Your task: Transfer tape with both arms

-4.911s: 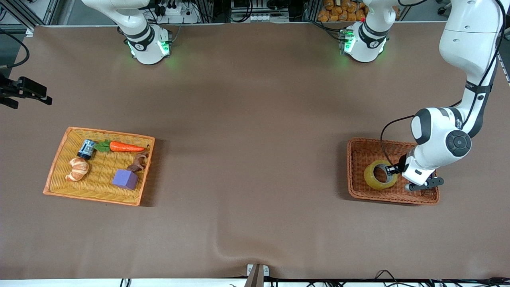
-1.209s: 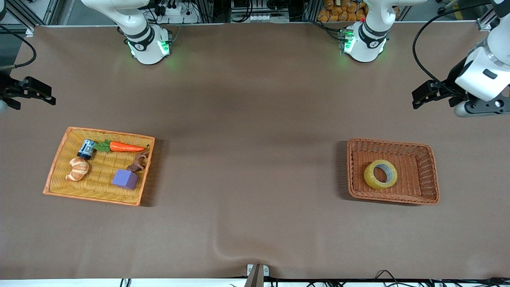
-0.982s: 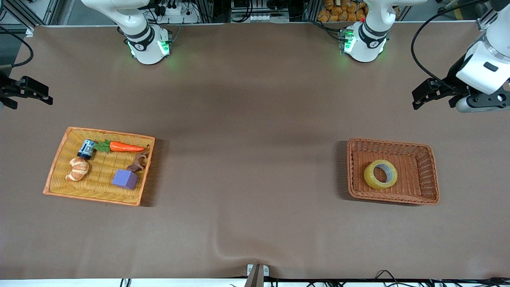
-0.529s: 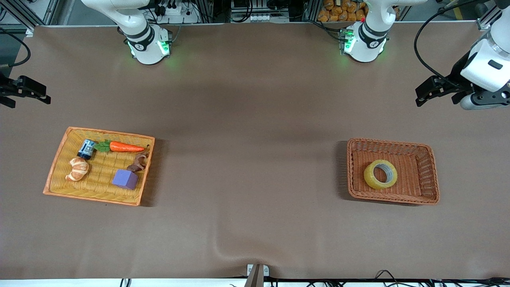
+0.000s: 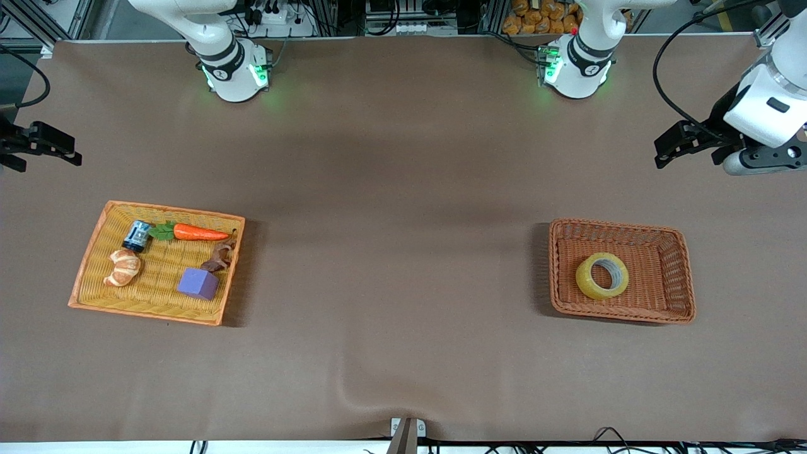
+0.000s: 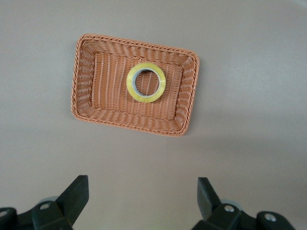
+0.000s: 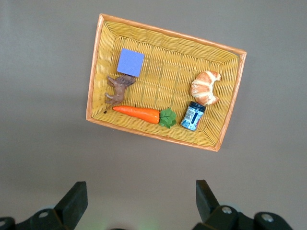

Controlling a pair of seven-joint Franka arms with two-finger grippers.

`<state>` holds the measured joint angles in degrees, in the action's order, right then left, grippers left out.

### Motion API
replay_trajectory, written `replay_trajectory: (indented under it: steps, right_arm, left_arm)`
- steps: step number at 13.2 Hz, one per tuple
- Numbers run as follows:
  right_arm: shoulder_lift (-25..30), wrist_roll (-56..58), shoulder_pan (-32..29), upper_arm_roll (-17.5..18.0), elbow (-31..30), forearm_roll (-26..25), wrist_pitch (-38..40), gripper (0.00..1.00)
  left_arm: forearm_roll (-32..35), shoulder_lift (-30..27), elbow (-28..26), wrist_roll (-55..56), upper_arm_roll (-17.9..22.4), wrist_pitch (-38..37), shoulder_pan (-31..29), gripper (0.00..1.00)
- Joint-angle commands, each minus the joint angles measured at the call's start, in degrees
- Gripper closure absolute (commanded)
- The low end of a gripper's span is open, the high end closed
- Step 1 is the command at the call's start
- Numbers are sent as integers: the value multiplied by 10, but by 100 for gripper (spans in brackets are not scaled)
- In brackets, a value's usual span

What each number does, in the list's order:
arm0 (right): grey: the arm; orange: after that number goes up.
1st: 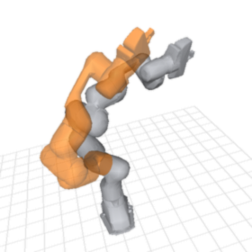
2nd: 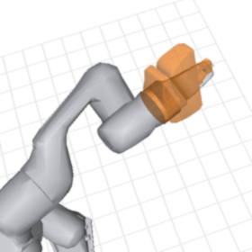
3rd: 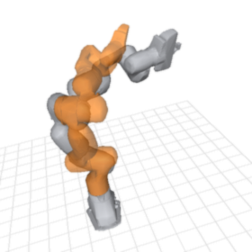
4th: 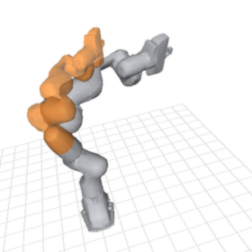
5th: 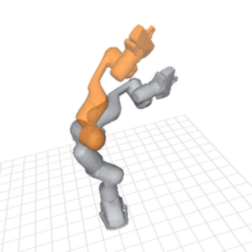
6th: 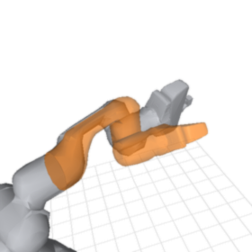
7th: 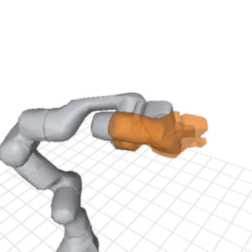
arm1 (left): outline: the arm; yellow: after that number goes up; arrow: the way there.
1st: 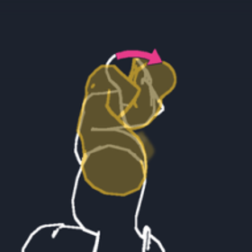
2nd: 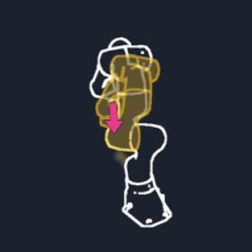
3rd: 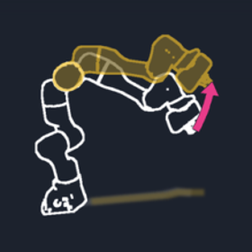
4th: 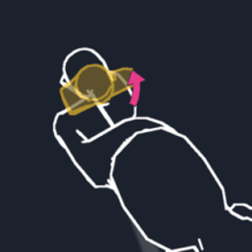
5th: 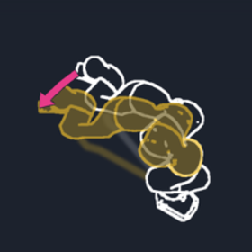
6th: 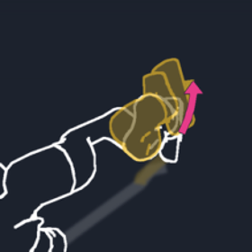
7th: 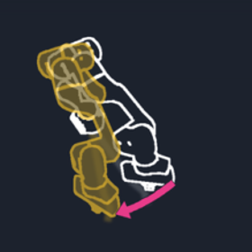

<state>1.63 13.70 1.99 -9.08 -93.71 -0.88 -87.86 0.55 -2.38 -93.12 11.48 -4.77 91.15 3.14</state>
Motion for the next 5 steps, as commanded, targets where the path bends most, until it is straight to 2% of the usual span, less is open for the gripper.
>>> replay_trajectory:
  steps: [1,5]
  right_arm:
    - [-6,1,-8,2,8,13,3,0]
    - [-6,-24,-16,2,7,17,0,0]
  left_arm:
    - [-2,6,13,-4,2,-11,2,0]
    - [-2,5,16,-5,4,-23,-1,0]
